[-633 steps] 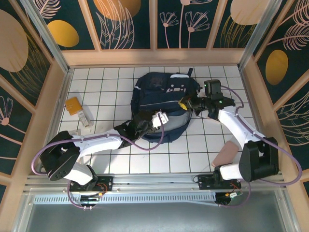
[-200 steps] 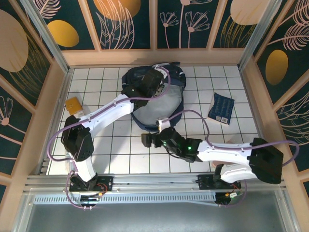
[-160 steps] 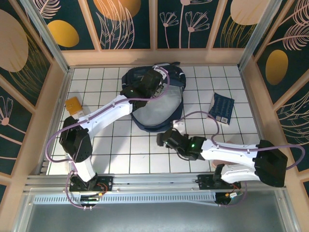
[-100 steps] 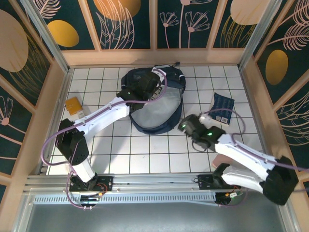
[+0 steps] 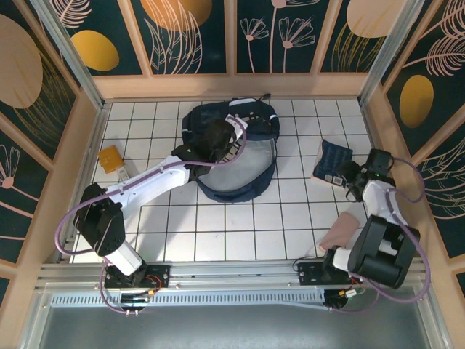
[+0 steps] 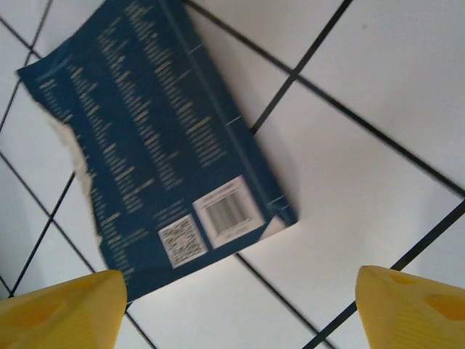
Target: Pack the student bag
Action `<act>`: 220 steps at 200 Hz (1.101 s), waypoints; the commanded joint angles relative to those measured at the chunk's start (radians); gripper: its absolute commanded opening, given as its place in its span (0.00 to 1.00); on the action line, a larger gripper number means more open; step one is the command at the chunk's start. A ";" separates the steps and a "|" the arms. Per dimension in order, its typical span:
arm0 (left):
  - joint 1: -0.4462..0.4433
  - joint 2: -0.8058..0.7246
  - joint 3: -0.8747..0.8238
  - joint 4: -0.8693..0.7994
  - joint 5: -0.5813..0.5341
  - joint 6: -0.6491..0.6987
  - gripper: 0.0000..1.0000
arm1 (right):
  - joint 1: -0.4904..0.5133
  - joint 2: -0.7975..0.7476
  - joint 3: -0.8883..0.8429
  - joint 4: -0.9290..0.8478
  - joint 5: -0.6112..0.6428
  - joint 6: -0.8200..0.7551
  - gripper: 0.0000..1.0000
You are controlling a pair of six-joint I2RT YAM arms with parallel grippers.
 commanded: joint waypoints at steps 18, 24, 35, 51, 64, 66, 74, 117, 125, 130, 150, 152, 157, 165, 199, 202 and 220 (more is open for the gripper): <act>0.001 -0.043 -0.054 0.116 0.045 0.063 0.00 | -0.080 0.166 0.077 0.027 -0.164 -0.163 0.60; 0.002 -0.040 -0.062 0.119 0.046 0.069 0.00 | -0.080 0.195 0.077 0.037 -0.164 -0.167 0.60; 0.000 -0.034 -0.083 0.119 0.055 0.081 0.00 | -0.088 0.238 0.072 0.053 -0.182 -0.172 0.60; 0.001 -0.030 -0.127 0.130 0.091 0.111 0.00 | -0.111 0.285 0.068 0.076 -0.223 -0.180 0.57; 0.001 -0.029 -0.174 0.141 0.139 0.158 0.00 | -0.121 0.311 0.073 0.078 -0.239 -0.189 0.55; 0.000 -0.029 -0.185 0.143 0.142 0.166 0.00 | -0.121 0.313 0.074 0.077 -0.242 -0.191 0.55; 0.002 -0.030 -0.216 0.150 0.137 0.186 0.00 | -0.122 0.329 0.084 0.068 -0.250 -0.202 0.55; 0.005 -0.103 -0.323 0.125 0.096 0.235 0.66 | -0.097 0.403 0.101 0.069 -0.379 -0.246 0.49; 0.007 -0.116 -0.279 0.049 0.143 0.217 0.96 | -0.084 0.408 0.108 0.061 -0.368 -0.255 0.48; 0.007 -0.125 -0.245 0.004 0.177 0.198 0.99 | -0.074 0.409 0.112 0.053 -0.360 -0.255 0.48; 0.006 -0.136 -0.085 -0.075 0.341 0.033 0.99 | -0.073 0.372 0.117 0.055 -0.306 -0.214 0.48; 0.006 -0.133 -0.068 -0.073 0.364 0.012 0.99 | -0.076 0.367 0.117 0.058 -0.300 -0.208 0.49; 0.005 -0.122 -0.029 -0.061 0.422 -0.052 0.98 | -0.082 0.354 0.119 0.063 -0.281 -0.193 0.49; 0.005 -0.092 0.026 -0.022 0.522 -0.157 0.97 | -0.095 0.341 0.129 0.067 -0.253 -0.166 0.50; -0.020 0.141 0.146 0.309 0.712 -0.603 0.85 | -0.095 0.404 0.237 0.060 -0.280 -0.149 0.57; -0.026 0.171 0.170 0.309 0.704 -0.618 0.85 | -0.091 0.413 0.245 0.064 -0.286 -0.154 0.58; -0.059 0.344 0.333 0.263 0.637 -0.668 0.84 | -0.065 0.462 0.284 0.101 -0.292 -0.170 0.59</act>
